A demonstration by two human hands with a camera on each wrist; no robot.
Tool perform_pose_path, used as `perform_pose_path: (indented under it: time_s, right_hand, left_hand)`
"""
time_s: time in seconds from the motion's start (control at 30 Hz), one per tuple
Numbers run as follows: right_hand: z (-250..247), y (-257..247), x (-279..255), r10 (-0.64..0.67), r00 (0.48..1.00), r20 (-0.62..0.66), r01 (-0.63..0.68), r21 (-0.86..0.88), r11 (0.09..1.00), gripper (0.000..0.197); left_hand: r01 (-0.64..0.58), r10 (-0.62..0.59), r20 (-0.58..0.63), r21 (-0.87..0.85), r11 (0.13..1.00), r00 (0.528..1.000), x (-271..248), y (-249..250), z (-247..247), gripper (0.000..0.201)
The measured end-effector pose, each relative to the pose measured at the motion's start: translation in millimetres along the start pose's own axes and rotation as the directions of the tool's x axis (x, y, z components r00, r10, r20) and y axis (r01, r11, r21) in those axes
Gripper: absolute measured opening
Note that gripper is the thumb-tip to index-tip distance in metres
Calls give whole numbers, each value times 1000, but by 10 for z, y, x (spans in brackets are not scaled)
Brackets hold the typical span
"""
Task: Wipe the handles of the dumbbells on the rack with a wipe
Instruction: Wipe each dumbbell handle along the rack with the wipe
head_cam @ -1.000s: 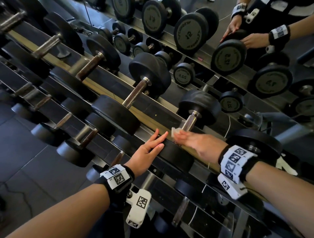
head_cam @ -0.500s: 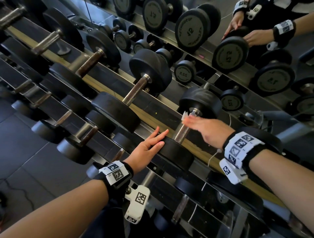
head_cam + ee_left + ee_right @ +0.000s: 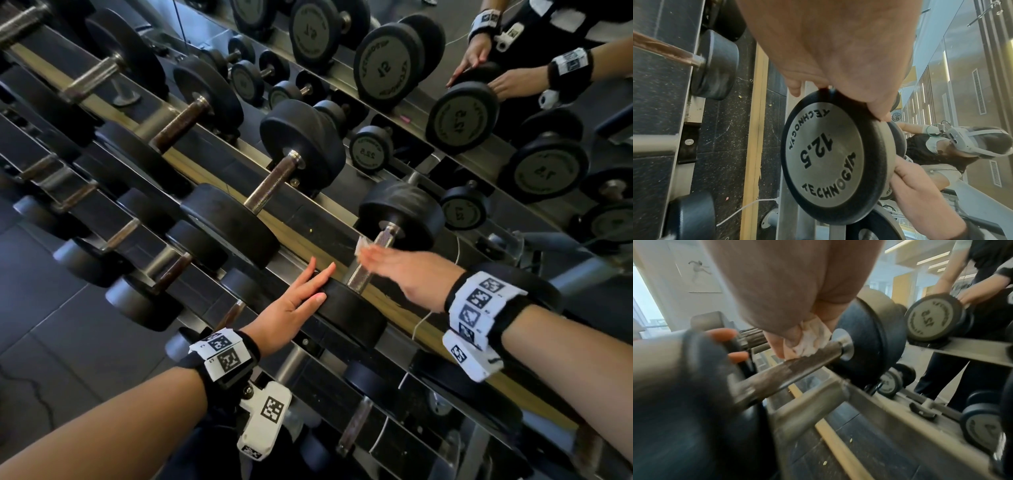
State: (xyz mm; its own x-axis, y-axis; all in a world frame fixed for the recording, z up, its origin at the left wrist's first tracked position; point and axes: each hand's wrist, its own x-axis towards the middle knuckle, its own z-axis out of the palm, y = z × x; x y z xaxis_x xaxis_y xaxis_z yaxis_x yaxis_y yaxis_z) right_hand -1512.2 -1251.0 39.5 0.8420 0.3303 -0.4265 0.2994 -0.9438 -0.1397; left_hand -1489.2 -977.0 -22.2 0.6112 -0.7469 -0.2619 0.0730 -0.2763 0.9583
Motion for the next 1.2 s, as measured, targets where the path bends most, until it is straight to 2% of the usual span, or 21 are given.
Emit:
perform_pose_path:
  time_s: [0.03,0.1,0.17,0.23,0.3,0.37,0.43,0.53,0.6,0.7,0.8,0.87,0.93,1.0,1.2]
  right_hand:
    - [-78,63,36,58,997,-40,-57,42,997,86]
    - [-207,143,100,134,990,-34,-132,54,990,83]
    - [-192,79,118,122,992,-27,-120,55,991,73]
    - [-60,-79,57,83,995,-64,-76,105,992,51]
    - [28,-232,7,33,999,-22,-29,173,985,39]
    - [-20,-255,28,19,999,46,-30,243,969,43]
    - [-129,-163,116,56,998,-15,-48,316,947,53]
    - [-208,-62,171,131,984,-117,-92,297,951,51]
    - [-120,-93,96,129,991,-34,-119,219,969,48]
    - [76,-235,-33,14,996,83,-35,249,968,70]
    - [69,-200,-46,-53,994,101,21,292,956,64]
    - [-37,-63,-19,17,996,88,-39,251,967,59]
    - [-142,40,5,113,992,62,-124,210,970,79]
    - [-145,37,-1,133,990,40,-138,183,973,82]
    - [126,-271,-176,-98,990,99,68,274,959,77]
  left_hand:
    - [2,-2,8,-11,1000,1000,3,-4,-6,47]
    - [10,-9,21,-29,1000,1000,9,-4,-11,48]
    - [20,-18,31,-46,999,999,10,-2,-16,49]
    - [16,-15,33,-45,999,999,9,-9,-15,51]
    - [12,-11,32,-34,999,999,3,-18,-12,57]
    - [11,-10,36,-29,1000,999,0,-22,-11,63]
    - [12,-11,44,-20,1000,999,6,-34,-20,65]
    - [10,-9,53,-30,999,999,20,-67,-31,66]
    - [4,-2,54,-40,999,999,25,-87,-26,66]
    - [-10,12,43,-39,999,999,37,-113,-16,66]
    - [-8,10,42,-40,999,999,46,-124,-18,66]
    - [-6,9,48,-61,998,999,47,-118,-21,66]
    - [4,0,49,-76,997,999,44,-103,-23,65]
    - [13,-10,46,-85,996,999,38,-92,-19,65]
    - [21,-16,42,-107,994,999,38,-86,-14,64]
